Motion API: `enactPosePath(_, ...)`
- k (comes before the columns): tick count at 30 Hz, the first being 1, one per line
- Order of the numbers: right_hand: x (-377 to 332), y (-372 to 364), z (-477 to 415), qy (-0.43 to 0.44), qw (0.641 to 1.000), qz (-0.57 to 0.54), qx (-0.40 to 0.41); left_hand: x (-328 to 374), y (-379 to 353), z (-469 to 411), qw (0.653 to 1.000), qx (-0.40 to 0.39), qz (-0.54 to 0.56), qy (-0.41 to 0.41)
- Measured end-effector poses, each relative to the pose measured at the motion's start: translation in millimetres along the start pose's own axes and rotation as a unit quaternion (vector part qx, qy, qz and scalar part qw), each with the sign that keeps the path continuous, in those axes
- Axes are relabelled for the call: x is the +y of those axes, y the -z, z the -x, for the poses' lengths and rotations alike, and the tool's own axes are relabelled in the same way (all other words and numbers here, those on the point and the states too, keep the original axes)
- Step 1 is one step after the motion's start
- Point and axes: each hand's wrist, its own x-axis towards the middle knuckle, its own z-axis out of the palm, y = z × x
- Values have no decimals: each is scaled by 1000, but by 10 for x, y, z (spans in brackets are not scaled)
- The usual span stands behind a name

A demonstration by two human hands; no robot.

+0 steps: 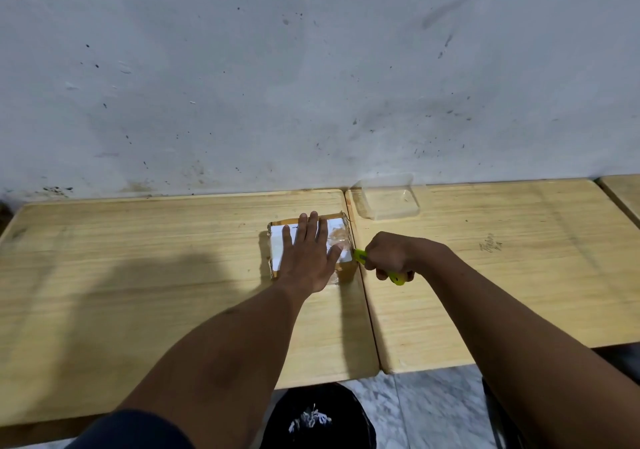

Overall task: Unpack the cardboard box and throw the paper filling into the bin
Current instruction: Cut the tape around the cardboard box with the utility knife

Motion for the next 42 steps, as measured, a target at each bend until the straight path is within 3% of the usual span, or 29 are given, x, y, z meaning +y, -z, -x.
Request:
enactPosePath(10,48,-49,134,3,1000,18,-15,-17,17,17,1000,-9,7,-15)
enactPosePath(17,551,184,208,34,973,-227,37,-127,97,-7,997,-26,46,-52)
enactPosePath(21,735,21,91,2,959,-272,84,-371,181,-9,988,15,-6,-151)
enactPosePath(25,925,-201,-69,-22,956,-281,78,-635,147,-160,950,39,-70,-303)
enactPosePath(27,1005,-279,-132,-27,955,-288,72,-688,128,-186,945,34,-55,-322)
enactPosePath(31,1074,-312,-149,-35,953,-290,74,-559,25,-136,965,54,34,-255)
enactPosePath(34,1045,-272,-136,-34,955,-281,89,-178,-30,-106,988,65,88,-106)
enactPosePath(37,960,-224,-138,-21,953,-287,99,208,-58,-127,988,67,136,7)
enactPosePath(39,894,-194,-127,-14,949,-297,104,355,-49,-144,986,53,155,41)
enactPosePath(42,820,-172,-95,-6,951,-292,107,363,9,-119,987,44,156,23)
